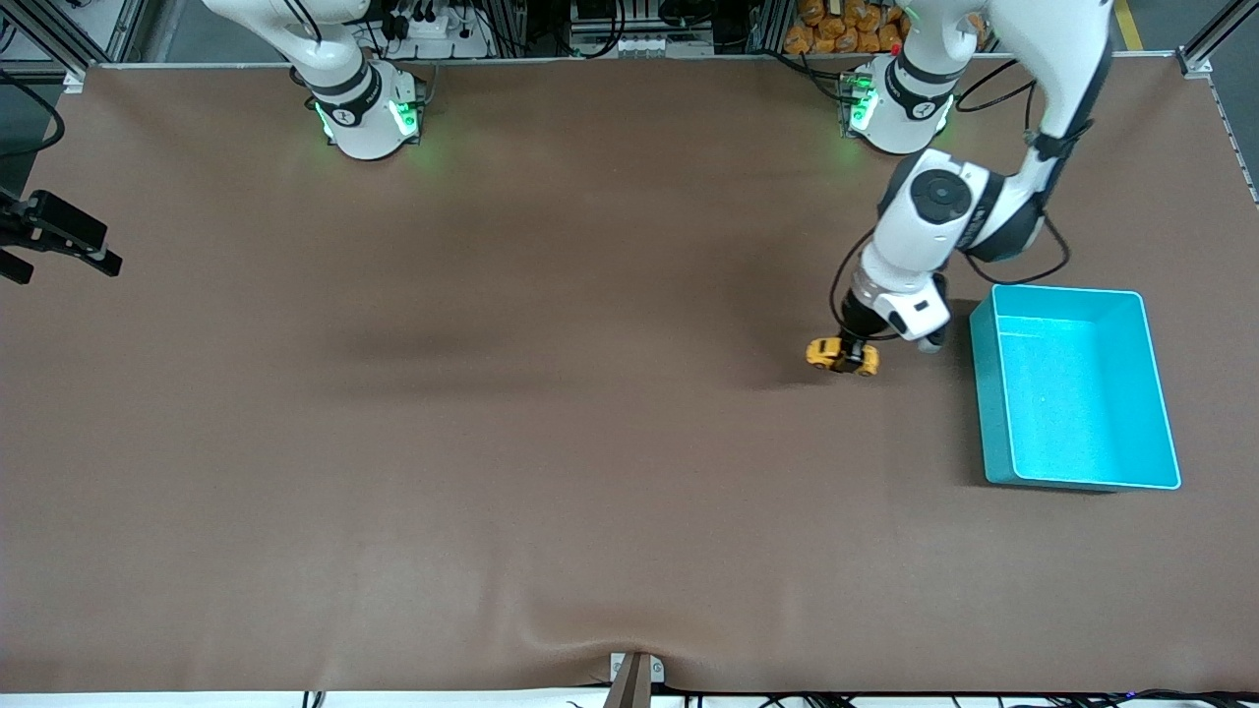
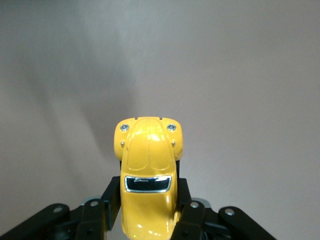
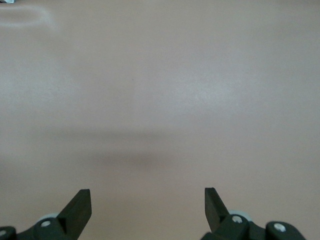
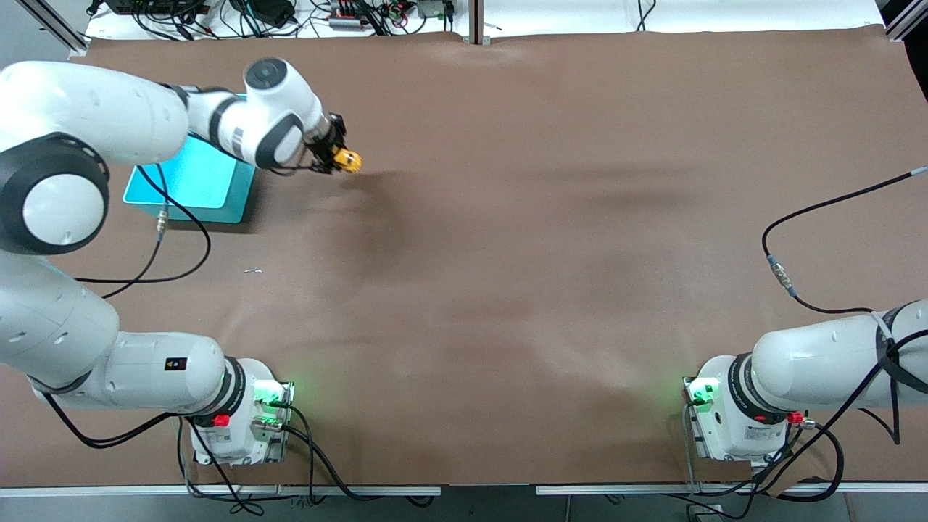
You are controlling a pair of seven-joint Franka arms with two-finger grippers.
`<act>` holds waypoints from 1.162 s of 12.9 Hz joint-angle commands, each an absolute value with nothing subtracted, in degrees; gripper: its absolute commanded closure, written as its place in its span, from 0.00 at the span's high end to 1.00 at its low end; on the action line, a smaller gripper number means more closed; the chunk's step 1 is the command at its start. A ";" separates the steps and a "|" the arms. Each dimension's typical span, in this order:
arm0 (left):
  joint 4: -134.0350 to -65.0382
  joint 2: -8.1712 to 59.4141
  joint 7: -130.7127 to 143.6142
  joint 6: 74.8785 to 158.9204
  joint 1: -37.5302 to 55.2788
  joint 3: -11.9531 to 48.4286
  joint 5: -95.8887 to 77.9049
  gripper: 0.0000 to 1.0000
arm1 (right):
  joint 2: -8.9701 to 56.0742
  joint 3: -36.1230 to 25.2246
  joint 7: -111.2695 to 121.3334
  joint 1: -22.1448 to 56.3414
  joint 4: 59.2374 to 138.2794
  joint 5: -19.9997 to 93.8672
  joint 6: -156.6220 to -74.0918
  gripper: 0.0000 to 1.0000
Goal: Wind and store yellow beetle car
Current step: 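Lift the car with the left gripper and carry it over the box, then lower the car into the teal box and open the left gripper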
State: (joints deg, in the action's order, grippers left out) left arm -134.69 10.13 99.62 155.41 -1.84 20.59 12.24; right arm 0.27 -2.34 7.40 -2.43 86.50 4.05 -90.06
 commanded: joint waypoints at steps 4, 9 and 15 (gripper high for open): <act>-126.05 7.73 73.62 140.82 -10.44 21.27 12.83 0.00 | 0.09 -2.29 6.59 -2.20 86.40 3.43 -89.30 1.00; -119.98 9.93 41.99 131.76 -19.49 21.27 12.48 0.00 | 0.09 -2.29 6.50 -2.11 86.40 3.52 -89.30 1.00; -114.19 17.29 2.16 130.08 -30.48 20.92 12.04 0.00 | 0.09 -2.29 6.50 -2.11 86.40 3.60 -89.38 1.00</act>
State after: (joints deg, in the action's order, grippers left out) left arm -118.91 12.73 10.31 131.63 -28.18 20.15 12.19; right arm 0.27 -2.27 7.40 -2.41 86.52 4.05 -89.76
